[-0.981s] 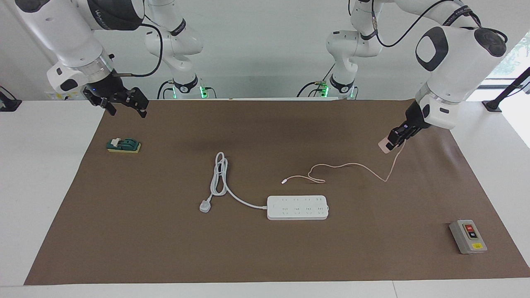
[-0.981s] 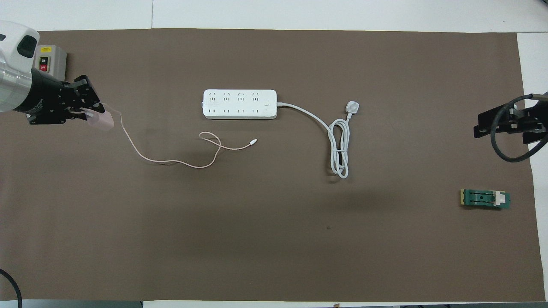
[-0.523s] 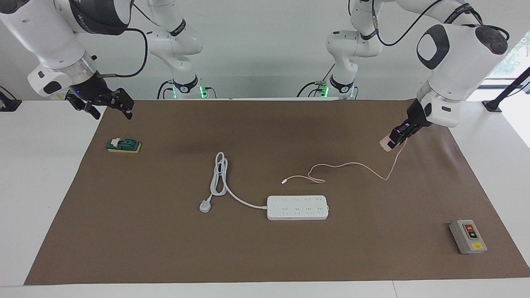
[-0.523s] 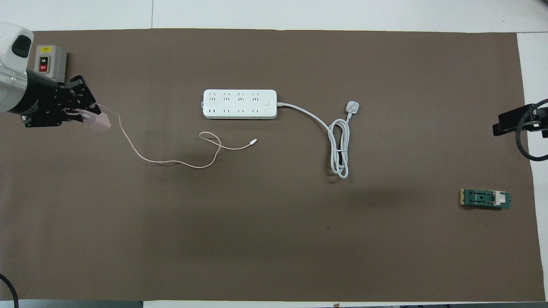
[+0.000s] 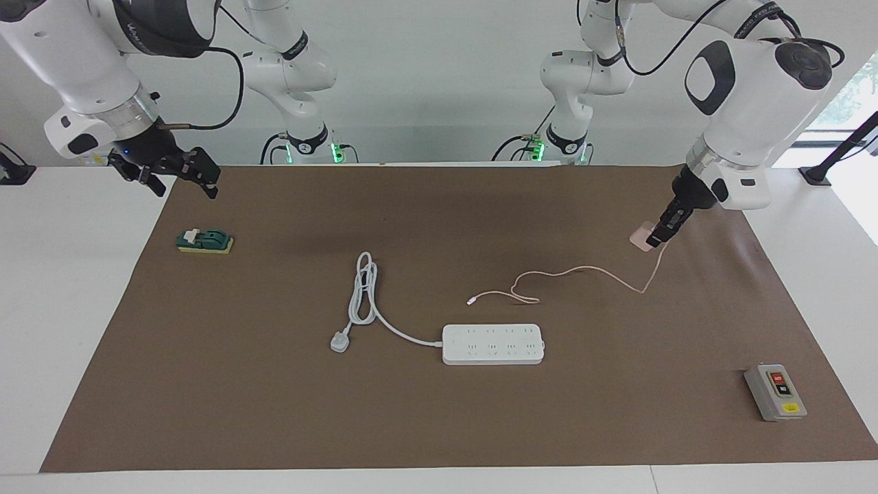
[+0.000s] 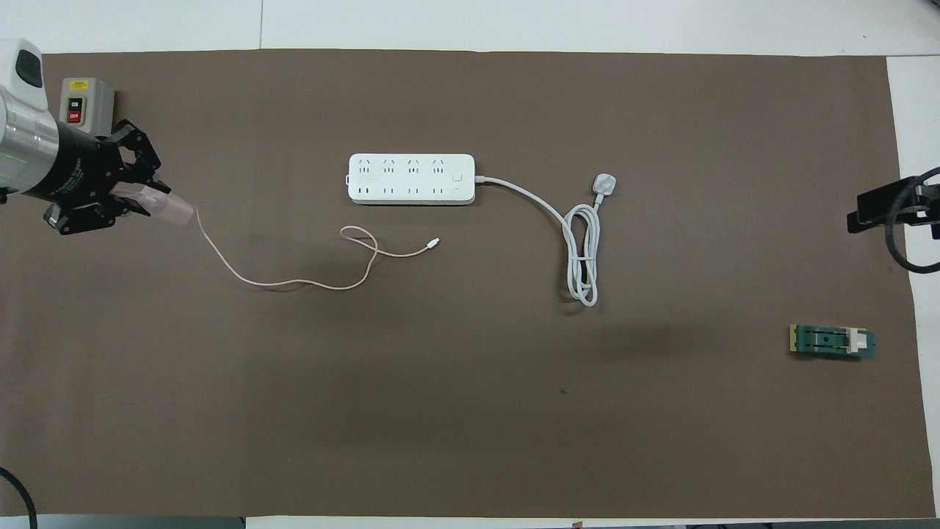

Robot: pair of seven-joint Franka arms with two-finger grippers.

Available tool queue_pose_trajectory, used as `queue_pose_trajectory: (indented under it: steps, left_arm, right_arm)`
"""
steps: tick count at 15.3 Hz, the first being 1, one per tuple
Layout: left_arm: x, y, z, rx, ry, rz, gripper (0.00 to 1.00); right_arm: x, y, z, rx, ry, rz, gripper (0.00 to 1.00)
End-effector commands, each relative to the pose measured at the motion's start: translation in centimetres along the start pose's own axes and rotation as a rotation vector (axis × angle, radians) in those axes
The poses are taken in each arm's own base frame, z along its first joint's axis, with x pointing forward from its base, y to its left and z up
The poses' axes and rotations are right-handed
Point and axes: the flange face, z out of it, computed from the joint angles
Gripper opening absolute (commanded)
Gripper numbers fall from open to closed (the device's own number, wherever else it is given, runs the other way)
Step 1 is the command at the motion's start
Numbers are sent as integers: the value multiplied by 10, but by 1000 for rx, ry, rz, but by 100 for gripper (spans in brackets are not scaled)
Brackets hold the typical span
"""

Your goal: Plug charger into power strip

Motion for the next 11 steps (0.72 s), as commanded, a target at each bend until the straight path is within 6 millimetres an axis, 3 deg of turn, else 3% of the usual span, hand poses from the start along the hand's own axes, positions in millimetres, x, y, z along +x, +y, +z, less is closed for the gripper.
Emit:
queue_pose_trajectory:
  steps: [1, 4, 5, 11]
  left_arm:
    - [-30, 15, 6, 32, 45, -172, 0]
    - [-70, 53, 37, 52, 104, -343, 0]
    - [-83, 66, 58, 81, 118, -379, 0]
    - [-90, 123, 100, 98, 166, -523, 0]
  right_arm:
    - [-4, -3, -2, -3, -9, 6, 100]
    - [-5, -3, 2, -2, -23, 12, 100]
    - [-6, -6, 9, -2, -27, 8, 100]
    - [-11, -8, 9, -5, -32, 1, 100]
